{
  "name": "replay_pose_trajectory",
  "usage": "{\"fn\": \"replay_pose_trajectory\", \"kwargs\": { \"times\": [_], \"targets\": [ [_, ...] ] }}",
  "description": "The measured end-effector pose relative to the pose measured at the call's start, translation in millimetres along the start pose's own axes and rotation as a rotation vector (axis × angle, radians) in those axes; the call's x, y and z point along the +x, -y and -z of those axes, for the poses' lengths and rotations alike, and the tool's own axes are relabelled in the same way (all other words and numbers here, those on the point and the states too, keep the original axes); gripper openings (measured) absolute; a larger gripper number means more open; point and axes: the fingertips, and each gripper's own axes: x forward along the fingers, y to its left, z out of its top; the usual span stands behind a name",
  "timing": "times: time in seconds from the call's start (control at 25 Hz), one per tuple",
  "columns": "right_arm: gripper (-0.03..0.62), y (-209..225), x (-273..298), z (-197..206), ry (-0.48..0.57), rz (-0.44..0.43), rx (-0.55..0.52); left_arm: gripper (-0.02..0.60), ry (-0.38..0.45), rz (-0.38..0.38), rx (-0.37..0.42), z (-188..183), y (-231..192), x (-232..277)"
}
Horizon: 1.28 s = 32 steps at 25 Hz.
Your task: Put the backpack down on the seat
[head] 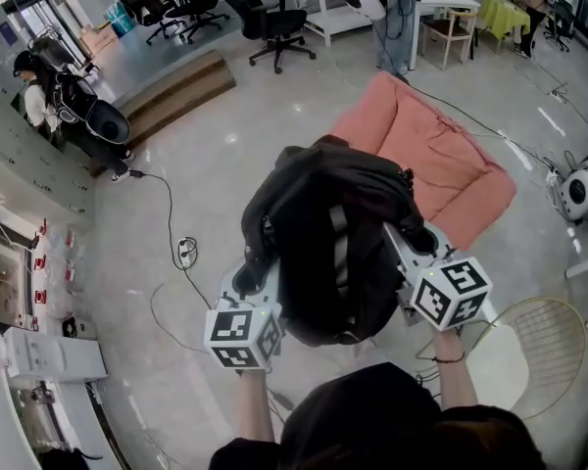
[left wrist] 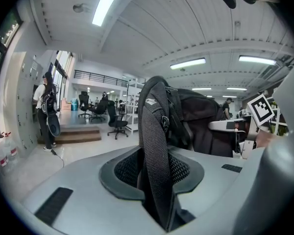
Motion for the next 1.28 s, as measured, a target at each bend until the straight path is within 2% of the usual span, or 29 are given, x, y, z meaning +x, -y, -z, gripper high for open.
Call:
{"fn": "replay_pose_trajectory", "kwargs": {
  "times": [0.44,0.8,1.08,1.28],
  "targets": [
    [0.089,60,85,11,-0.091,-0.054,0.091,0.109,-0.073,-0.045,-0.050,0,-27,98],
    [0.089,114,145,34,-0.150,-0.053,0.187,0.109,-0.143,-0.038,-0.076,11,-41,184],
    [0.089,154,187,62,-0.199,-0.019,0.243,0.107,-0.211,-0.001,-0.115,37,-46,247],
    [0.089,177,209,95,-0.228,0.012,0.246,0.106,-0.282,0.022,-0.158,73,-46,287]
  ]
}}
